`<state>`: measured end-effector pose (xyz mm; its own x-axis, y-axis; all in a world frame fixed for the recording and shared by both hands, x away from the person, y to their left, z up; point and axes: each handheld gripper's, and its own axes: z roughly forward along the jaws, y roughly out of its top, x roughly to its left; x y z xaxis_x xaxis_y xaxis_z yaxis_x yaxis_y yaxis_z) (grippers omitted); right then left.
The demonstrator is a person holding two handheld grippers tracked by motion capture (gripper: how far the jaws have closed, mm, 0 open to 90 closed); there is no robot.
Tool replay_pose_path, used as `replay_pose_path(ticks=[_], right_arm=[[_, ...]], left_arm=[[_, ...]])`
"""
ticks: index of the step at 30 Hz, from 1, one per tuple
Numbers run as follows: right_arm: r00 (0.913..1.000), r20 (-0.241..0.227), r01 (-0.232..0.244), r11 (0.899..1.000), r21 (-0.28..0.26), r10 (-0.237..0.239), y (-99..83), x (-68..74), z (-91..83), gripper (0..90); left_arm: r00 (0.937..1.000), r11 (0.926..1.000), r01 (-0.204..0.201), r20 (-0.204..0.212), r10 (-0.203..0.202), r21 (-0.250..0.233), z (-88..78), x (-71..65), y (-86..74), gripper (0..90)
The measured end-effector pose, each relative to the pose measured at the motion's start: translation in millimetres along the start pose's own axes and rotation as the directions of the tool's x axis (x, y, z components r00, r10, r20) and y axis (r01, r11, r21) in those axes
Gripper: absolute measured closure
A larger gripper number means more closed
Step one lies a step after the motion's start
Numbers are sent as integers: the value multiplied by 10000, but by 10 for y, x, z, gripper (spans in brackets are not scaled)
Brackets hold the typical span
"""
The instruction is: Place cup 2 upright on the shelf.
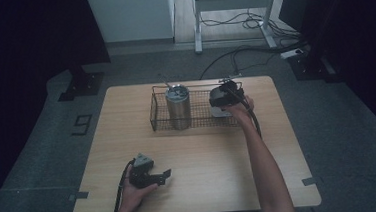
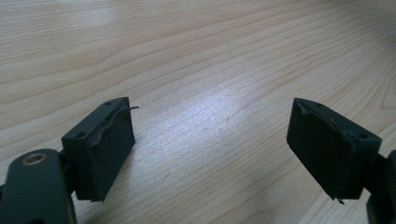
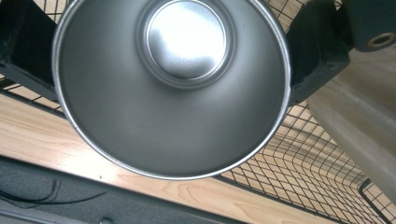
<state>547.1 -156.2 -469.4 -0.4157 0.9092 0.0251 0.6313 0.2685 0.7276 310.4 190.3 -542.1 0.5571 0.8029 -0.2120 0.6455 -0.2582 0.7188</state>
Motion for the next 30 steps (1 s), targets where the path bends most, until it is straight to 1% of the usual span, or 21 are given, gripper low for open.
replay_pose_path(ticks=[3,5,7,10,12,16,18,19,21,22,23,24,27,28,30], right_arm=[[10000,-21,3,9999,168,-3,-14,3,28,61],[10000,71,12,9995,318,-14,-23,4,49,61],[9999,94,-51,9996,294,48,-26,-4,53,61],[9999,115,-14,9991,423,9,-34,-11,60,60],[9999,117,-63,9989,459,58,-37,-11,50,58],[9996,293,32,9983,575,-49,-31,25,18,46],[9993,346,97,9990,433,-112,-18,27,-21,27],[9993,364,50,9997,254,-60,-7,26,-50,22],[9997,219,-78,9999,-105,80,16,13,-113,12],[9997,219,-78,9999,-105,80,16,13,-113,12],[9997,184,-147,9995,-281,152,25,7,-146,10],[9996,22,-266,9981,-555,268,39,-9,-227,0],[9993,27,-366,9965,-752,369,40,-18,-296,0],[9993,18,-371,9951,-915,374,35,-22,-329,1],[9986,-10,-531,9883,-1431,535,15,-34,-402,19]], left_arm=[[10000,10000,-13,-1,13,13,2,1,-1,152],[10000,10000,-17,9,17,28,4,0,-1,153],[10000,10000,-49,60,49,30,8,-6,-1,152],[10000,10000,-62,78,62,38,12,-15,-2,152],[10000,10000,-64,75,64,44,12,-14,-2,152],[9999,10000,-67,96,67,51,10,-16,-2,152],[9999,10000,-66,103,66,54,11,-17,-1,152],[9999,10000,-65,101,64,54,12,-17,-1,152],[9999,10000,-63,113,62,49,12,-17,-1,152],[9999,10000,-63,113,62,49,12,-17,-1,152],[9999,10000,-69,116,69,48,13,-19,-1,152],[9999,10000,-81,127,81,50,12,-20,-1,152],[9999,10000,-91,125,90,39,4,-17,3,152],[9999,10000,-84,121,84,16,1,-14,4,152],[9999,10000,-62,109,62,-5,-6,-10,7,152]])
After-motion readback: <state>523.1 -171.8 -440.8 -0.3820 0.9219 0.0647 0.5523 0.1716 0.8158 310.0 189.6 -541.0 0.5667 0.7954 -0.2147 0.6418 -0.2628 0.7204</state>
